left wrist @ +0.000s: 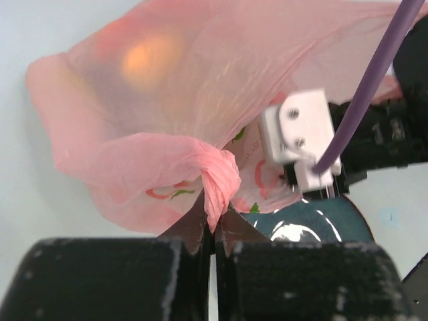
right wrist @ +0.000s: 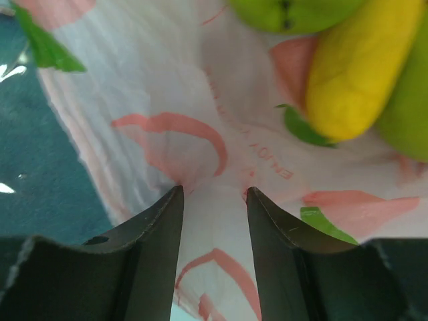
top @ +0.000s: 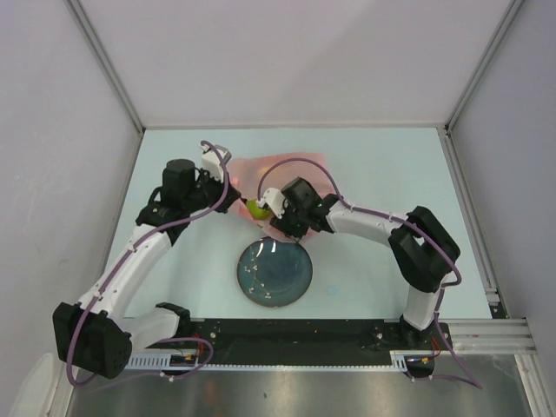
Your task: Take the fake fruits out of the plastic bag
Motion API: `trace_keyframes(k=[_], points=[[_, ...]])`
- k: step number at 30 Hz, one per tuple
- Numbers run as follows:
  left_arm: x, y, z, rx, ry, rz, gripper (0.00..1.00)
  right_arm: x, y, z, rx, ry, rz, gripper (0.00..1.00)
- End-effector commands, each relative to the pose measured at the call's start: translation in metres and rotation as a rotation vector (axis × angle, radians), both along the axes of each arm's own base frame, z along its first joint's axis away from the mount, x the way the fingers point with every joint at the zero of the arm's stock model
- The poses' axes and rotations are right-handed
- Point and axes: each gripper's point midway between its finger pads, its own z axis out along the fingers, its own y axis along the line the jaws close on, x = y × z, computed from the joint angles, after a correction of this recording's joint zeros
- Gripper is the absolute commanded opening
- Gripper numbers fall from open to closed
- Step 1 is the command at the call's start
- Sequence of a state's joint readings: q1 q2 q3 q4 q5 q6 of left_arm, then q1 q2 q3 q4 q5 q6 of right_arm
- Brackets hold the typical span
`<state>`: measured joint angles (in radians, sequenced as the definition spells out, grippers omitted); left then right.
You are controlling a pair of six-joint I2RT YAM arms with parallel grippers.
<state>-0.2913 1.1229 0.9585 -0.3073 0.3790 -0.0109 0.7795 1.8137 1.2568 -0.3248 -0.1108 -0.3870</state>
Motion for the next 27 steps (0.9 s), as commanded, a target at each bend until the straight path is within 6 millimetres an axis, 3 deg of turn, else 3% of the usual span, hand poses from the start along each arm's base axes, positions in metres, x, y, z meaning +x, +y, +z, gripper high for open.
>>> trace_keyframes(k=[1, 3, 6, 7, 8, 10, 11, 13, 15, 16, 27], points=[[-0.014, 0.000, -0.004, -0.030, 0.014, -0.012, 0.00, 0.012, 0.009, 0.027, 0.063, -0.099, -0.040, 0.48], [-0.015, 0.000, -0.006, -0.034, 0.014, -0.010, 0.00, 0.035, 0.013, 0.047, 0.093, -0.155, -0.076, 0.47], [-0.015, 0.000, -0.006, -0.035, 0.011, -0.010, 0.00, 0.063, 0.010, 0.047, 0.100, -0.155, -0.128, 0.47], [-0.014, 0.000, -0.006, -0.034, 0.012, -0.010, 0.00, 0.075, 0.016, 0.061, 0.124, -0.178, -0.131, 0.47], [-0.015, 0.000, -0.006, -0.032, 0.012, -0.011, 0.00, 0.082, 0.015, 0.053, 0.115, -0.164, -0.138, 0.47], [-0.014, 0.000, -0.004, -0.028, 0.006, -0.012, 0.00, 0.091, 0.026, 0.068, 0.164, -0.152, -0.124, 0.48], [-0.014, 0.001, -0.004, -0.028, 0.004, -0.011, 0.00, 0.093, 0.030, 0.062, 0.173, -0.119, -0.125, 0.51], [-0.015, 0.002, -0.005, -0.022, 0.003, -0.010, 0.01, 0.090, 0.045, 0.071, 0.214, -0.074, -0.081, 0.66], [-0.015, 0.003, -0.005, -0.020, 0.000, -0.009, 0.00, 0.082, 0.058, 0.064, 0.227, -0.025, -0.059, 0.74], [-0.015, 0.002, -0.004, -0.018, -0.004, -0.011, 0.00, 0.079, 0.063, 0.064, 0.236, -0.015, -0.052, 0.85], [-0.009, 0.005, -0.002, -0.025, -0.004, -0.002, 0.00, 0.056, 0.098, 0.046, 0.251, 0.058, -0.009, 0.87]])
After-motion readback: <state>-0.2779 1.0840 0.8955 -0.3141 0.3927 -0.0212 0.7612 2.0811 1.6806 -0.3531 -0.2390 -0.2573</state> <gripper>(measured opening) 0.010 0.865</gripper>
